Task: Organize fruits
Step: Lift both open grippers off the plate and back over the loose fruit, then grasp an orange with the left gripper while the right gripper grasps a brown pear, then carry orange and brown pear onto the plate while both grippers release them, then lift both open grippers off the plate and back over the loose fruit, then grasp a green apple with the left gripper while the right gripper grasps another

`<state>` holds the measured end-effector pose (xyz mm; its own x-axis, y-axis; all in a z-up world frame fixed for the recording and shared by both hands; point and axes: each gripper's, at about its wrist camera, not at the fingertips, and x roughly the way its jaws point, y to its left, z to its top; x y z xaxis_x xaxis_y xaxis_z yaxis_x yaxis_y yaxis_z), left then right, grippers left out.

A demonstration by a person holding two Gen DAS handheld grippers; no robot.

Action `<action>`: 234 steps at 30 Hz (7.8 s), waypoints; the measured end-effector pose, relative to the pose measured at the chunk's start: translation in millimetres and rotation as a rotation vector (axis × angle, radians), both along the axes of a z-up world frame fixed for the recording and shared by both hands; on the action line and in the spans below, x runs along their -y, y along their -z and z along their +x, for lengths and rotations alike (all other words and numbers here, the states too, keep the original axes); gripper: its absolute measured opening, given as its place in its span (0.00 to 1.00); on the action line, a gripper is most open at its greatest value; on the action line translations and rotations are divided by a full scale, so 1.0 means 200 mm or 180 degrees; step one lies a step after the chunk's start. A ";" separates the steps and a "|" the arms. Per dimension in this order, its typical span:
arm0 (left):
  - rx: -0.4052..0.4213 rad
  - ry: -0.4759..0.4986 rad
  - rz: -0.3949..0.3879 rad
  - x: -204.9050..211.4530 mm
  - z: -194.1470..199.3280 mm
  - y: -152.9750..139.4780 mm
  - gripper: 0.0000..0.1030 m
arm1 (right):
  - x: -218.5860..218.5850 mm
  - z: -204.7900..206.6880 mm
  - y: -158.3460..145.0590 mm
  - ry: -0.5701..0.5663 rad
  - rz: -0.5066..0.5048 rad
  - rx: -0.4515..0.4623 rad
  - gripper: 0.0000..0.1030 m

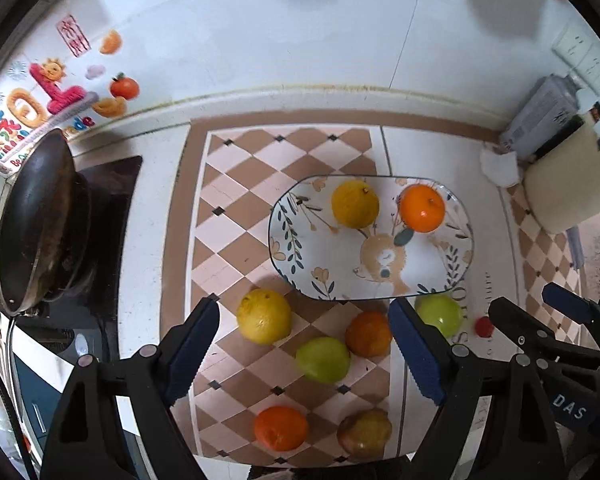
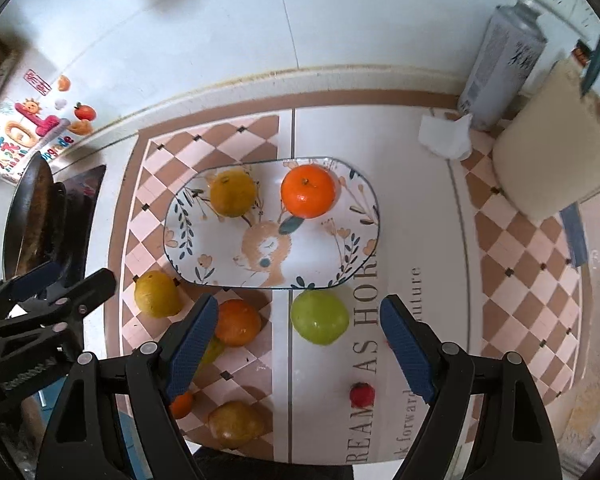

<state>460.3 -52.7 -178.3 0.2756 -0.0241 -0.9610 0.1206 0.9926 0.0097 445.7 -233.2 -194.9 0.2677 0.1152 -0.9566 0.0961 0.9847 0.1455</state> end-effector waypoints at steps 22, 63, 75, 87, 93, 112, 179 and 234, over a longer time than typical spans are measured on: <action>-0.0169 -0.0108 0.0010 -0.26 -0.27 0.16 0.90 | -0.17 -0.36 0.33 0.0056 0.0505 -0.0637 0.83; -0.1351 0.0094 -0.0053 -0.19 -0.58 0.96 0.61 | 0.05 -0.50 0.87 0.0491 0.0833 -0.1239 0.70; -0.1294 0.0216 -0.0031 -0.02 -0.52 0.92 0.61 | -0.13 -0.43 0.79 -0.0469 0.0023 -0.1073 0.68; -0.1310 0.0247 -0.0042 0.02 -0.48 0.91 0.61 | 0.11 -0.39 0.82 0.0193 0.0682 -0.1344 0.68; -0.1312 0.0283 -0.0003 0.08 -0.48 0.89 0.61 | 0.06 -0.46 0.85 -0.0073 0.0694 -0.1438 0.70; -0.0698 0.0175 -0.0621 0.08 0.04 0.29 0.61 | 0.11 0.03 0.48 0.0408 0.0795 -0.0534 0.68; -0.0505 -0.0098 -0.0066 -0.05 0.19 0.39 0.85 | 0.12 0.20 0.36 0.0065 -0.0155 -0.0391 0.86; -0.0837 -0.0392 -0.0214 -0.07 -0.18 0.60 0.89 | 0.20 -0.08 0.52 0.0163 0.0436 -0.0394 0.92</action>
<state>423.7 -38.4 -298.1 0.0221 -0.0719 -0.9972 -0.0112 0.9973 -0.0721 430.0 -273.5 -297.9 0.1577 0.2361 -0.9589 0.1710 0.9498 0.2620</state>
